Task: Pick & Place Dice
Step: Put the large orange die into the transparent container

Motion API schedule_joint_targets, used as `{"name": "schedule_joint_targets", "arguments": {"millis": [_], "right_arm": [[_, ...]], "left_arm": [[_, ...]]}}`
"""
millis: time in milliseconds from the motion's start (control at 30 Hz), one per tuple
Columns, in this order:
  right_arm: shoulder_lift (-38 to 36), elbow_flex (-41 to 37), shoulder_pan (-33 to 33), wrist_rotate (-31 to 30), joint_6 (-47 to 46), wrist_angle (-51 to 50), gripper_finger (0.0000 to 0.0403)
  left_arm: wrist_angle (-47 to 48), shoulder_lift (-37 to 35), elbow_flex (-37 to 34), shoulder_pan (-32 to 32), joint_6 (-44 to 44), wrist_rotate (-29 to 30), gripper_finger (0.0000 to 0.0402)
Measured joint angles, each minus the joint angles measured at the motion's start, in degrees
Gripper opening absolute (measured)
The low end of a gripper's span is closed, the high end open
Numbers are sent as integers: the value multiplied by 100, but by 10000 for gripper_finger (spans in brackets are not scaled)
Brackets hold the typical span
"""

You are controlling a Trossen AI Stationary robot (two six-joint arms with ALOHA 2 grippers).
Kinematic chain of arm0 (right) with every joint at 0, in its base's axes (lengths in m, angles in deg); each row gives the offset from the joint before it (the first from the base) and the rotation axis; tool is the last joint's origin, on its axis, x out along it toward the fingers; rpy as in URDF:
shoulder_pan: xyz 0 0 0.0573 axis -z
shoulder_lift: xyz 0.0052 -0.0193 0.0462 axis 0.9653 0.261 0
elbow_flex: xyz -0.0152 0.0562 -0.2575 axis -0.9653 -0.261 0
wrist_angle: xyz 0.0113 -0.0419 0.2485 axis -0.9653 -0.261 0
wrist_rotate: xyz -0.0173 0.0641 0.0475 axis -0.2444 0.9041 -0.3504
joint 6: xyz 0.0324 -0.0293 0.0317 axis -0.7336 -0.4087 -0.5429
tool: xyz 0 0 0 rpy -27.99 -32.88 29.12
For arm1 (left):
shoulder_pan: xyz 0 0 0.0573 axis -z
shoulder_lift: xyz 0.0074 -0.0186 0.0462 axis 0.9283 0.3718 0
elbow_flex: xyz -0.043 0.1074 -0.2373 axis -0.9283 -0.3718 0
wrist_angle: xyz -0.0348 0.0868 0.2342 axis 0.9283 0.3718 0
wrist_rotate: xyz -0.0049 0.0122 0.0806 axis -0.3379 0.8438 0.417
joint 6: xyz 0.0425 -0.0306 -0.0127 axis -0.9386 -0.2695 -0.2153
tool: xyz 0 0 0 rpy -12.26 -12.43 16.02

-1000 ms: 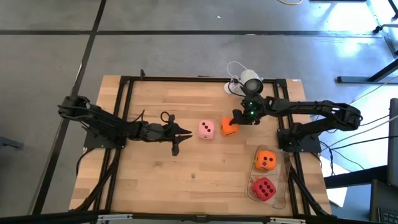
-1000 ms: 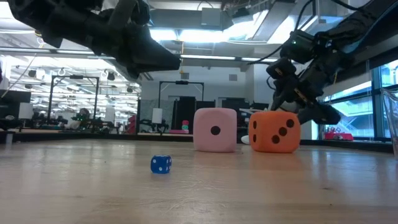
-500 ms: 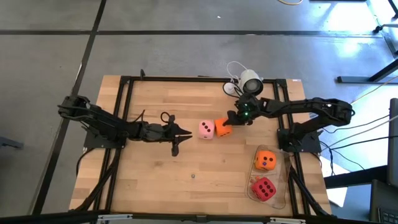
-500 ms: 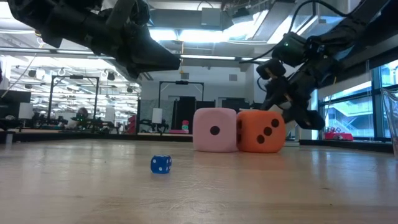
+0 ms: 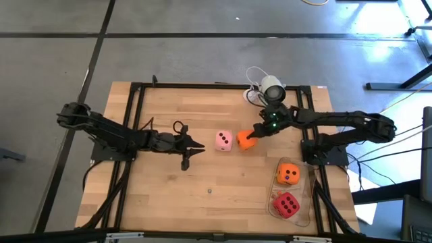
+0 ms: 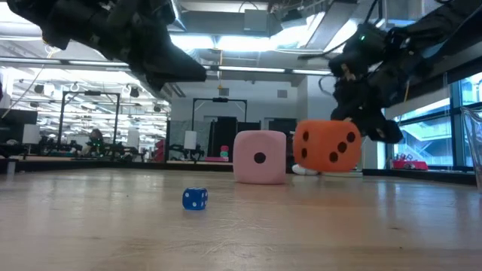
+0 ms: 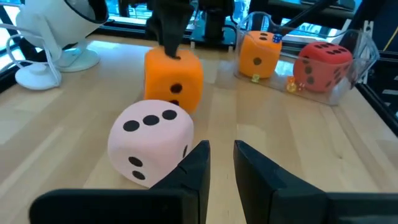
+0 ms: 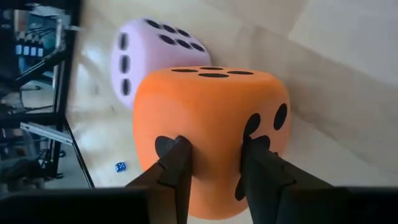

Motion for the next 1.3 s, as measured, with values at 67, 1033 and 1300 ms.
{"name": "schedule_joint_targets", "arguments": {"millis": [67, 1033, 1300], "right_arm": [[-358, 0, -8, -93, 162, -105, 108], [-4983, 22, -1527, 198, -206, -1735, 108], [-5002, 22, -1792, 2087, 1452, -1711, 109]], "left_arm": [[179, -147, -2, 1, 4, 3, 65], [700, -462, -2, 1, 213, 20, 58], [700, -460, -2, 13, 753, -148, 59]]}}
